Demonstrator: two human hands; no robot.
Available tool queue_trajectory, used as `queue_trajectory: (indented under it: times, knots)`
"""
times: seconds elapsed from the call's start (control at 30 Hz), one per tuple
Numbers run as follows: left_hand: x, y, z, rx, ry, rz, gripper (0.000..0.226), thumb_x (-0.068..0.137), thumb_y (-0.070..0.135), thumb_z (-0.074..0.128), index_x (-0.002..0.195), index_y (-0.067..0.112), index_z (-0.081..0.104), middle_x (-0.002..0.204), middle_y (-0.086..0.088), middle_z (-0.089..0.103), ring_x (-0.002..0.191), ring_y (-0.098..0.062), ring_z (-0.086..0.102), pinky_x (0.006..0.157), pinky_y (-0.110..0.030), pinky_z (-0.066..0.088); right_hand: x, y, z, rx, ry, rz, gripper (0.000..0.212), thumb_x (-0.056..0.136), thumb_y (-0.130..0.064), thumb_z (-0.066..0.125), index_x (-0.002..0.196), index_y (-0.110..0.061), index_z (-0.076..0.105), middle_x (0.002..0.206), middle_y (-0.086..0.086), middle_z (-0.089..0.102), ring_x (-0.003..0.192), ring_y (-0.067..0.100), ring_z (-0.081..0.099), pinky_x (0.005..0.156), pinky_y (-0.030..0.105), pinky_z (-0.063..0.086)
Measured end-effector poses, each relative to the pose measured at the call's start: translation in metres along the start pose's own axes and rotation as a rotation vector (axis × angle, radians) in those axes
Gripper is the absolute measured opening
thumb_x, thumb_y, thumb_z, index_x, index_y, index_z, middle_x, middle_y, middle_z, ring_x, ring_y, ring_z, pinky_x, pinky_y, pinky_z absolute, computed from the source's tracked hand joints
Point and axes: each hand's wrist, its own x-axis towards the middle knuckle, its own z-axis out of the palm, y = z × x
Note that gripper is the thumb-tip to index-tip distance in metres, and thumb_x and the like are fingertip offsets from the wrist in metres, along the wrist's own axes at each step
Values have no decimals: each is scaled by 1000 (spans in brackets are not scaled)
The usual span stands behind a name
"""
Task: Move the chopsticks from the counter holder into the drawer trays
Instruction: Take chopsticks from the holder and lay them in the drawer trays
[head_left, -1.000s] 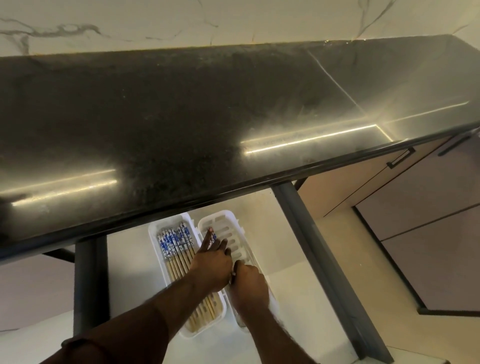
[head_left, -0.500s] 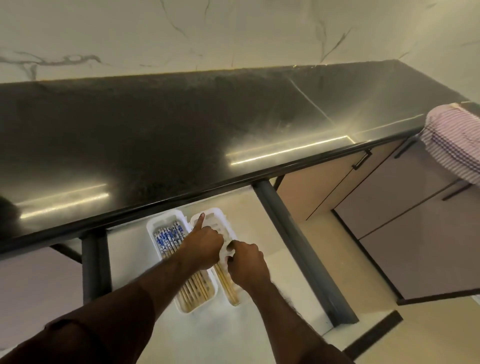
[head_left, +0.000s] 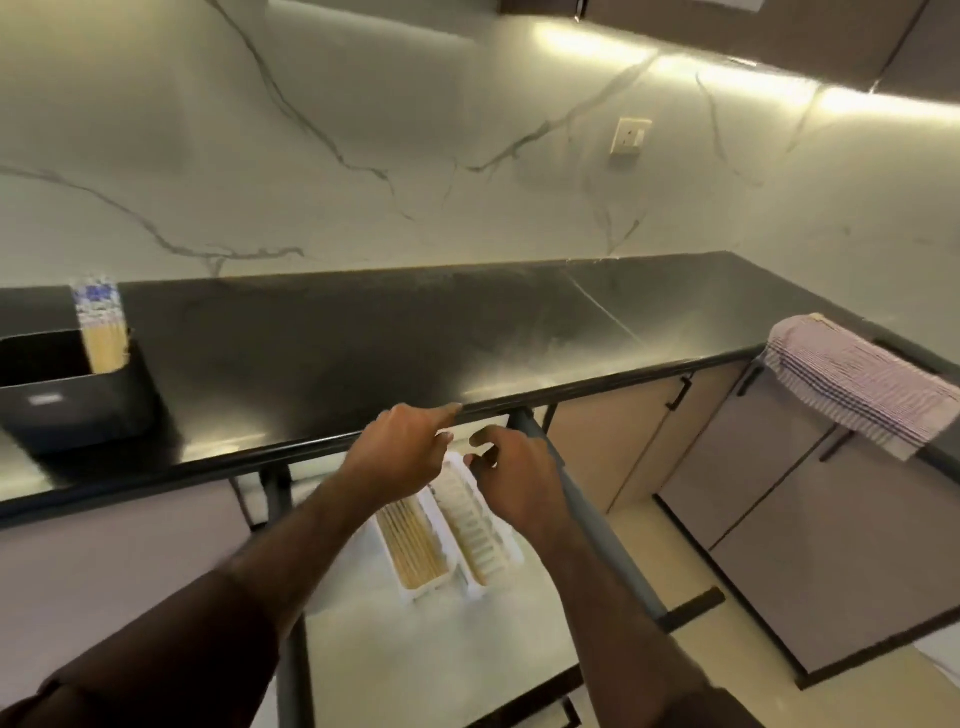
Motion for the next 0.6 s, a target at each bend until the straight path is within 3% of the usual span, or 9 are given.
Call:
queue_trajectory:
  times: [0.13, 0.27, 0.33, 0.4, 0.43, 0.5, 0.6]
  knots:
    - [-22, -27, -59, -14, 134, 7, 42, 95, 25, 54, 137, 20, 52, 122, -5, 69, 103, -22, 68, 90, -40, 54, 9, -57, -6, 13, 39, -92, 17, 88, -28, 63, 104, -24, 68, 101, -3, 72, 92, 18, 65, 69, 23, 40]
    - [-41, -80, -107, 24, 270, -8, 42, 93, 23, 57, 135, 15, 54, 121, -6, 69, 101, -21, 69, 90, -35, 54, 25, -122, 18, 61, 28, -199, 17, 88, -27, 64, 104, -23, 70, 101, -4, 73, 93, 17, 64, 78, 27, 47]
    - [-50, -118, -126, 30, 316, -33, 42, 93, 24, 58, 134, 15, 54, 114, -6, 72, 87, -17, 71, 82, -32, 56, 38, -159, 41, 93, 14, -251, 17, 87, -27, 65, 103, -23, 70, 99, -5, 73, 92, 16, 66, 82, 30, 52]
    - [-56, -154, -140, 18, 329, -61, 43, 94, 24, 58, 136, 14, 52, 105, -7, 74, 76, -13, 69, 76, -31, 57, 50, -193, 65, 117, 5, -297, 16, 87, -27, 66, 102, -23, 69, 95, -7, 73, 82, 7, 64, 71, 15, 49]
    - [-59, -180, -150, 12, 332, -76, 44, 94, 24, 58, 136, 14, 51, 104, -8, 74, 77, -14, 69, 77, -32, 57, 59, -216, 82, 130, 0, -310, 16, 88, -27, 66, 103, -23, 69, 93, -9, 73, 76, 2, 61, 64, 6, 41]
    - [-60, -217, -163, -3, 348, -75, 44, 93, 24, 60, 135, 14, 52, 103, -8, 74, 82, -15, 70, 79, -33, 57, 70, -245, 106, 162, -20, -315, 17, 88, -28, 67, 105, -24, 68, 93, -10, 72, 72, -3, 57, 59, 0, 32]
    - [-57, -286, -192, -30, 377, -130, 43, 91, 25, 63, 133, 18, 56, 105, -9, 74, 91, -19, 71, 83, -37, 58, 92, -296, 149, 197, -48, -329, 20, 89, -28, 67, 108, -23, 68, 95, -9, 72, 78, -1, 61, 65, 6, 41]
